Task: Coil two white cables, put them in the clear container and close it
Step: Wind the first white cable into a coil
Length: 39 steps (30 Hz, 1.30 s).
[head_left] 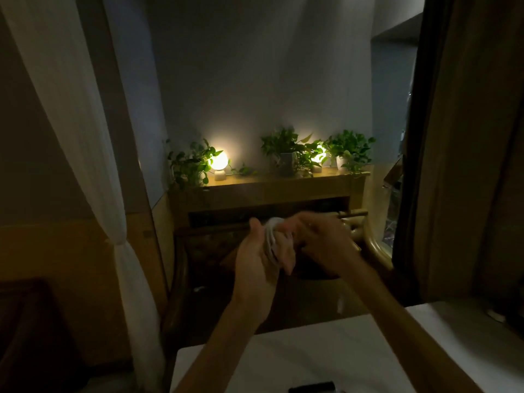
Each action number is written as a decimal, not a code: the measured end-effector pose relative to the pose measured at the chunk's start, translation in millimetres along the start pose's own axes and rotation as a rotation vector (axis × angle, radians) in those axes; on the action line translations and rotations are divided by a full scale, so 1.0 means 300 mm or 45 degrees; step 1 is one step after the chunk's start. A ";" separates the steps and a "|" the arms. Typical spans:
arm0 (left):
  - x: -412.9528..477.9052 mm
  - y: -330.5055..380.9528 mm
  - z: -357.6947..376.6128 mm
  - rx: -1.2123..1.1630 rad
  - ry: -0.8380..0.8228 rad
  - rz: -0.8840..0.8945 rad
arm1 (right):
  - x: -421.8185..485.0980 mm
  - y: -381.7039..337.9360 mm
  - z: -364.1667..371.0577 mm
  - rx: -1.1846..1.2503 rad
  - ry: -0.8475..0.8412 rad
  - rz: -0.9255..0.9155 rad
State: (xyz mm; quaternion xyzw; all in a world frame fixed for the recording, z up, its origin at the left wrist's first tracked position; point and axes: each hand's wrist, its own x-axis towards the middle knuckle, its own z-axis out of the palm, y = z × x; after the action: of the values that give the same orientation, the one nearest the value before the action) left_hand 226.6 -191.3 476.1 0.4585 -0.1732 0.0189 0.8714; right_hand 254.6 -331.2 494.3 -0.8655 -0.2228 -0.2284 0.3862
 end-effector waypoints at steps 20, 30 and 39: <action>0.024 -0.066 -0.063 0.659 -0.540 -0.054 | -0.122 0.064 -0.016 0.601 -0.245 0.010; 0.049 -0.156 0.075 0.031 -0.689 -0.436 | -0.161 0.196 -0.194 0.545 -0.206 -0.131; 0.038 -0.281 0.304 0.307 -0.761 -0.302 | -0.208 0.356 -0.388 0.688 -0.122 -0.014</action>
State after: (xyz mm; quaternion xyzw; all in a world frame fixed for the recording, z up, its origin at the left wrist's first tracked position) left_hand 227.4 -315.0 460.4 0.5603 -0.3629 -0.1976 0.7178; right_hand 239.0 -498.3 467.9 -0.7397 -0.2983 -0.1216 0.5909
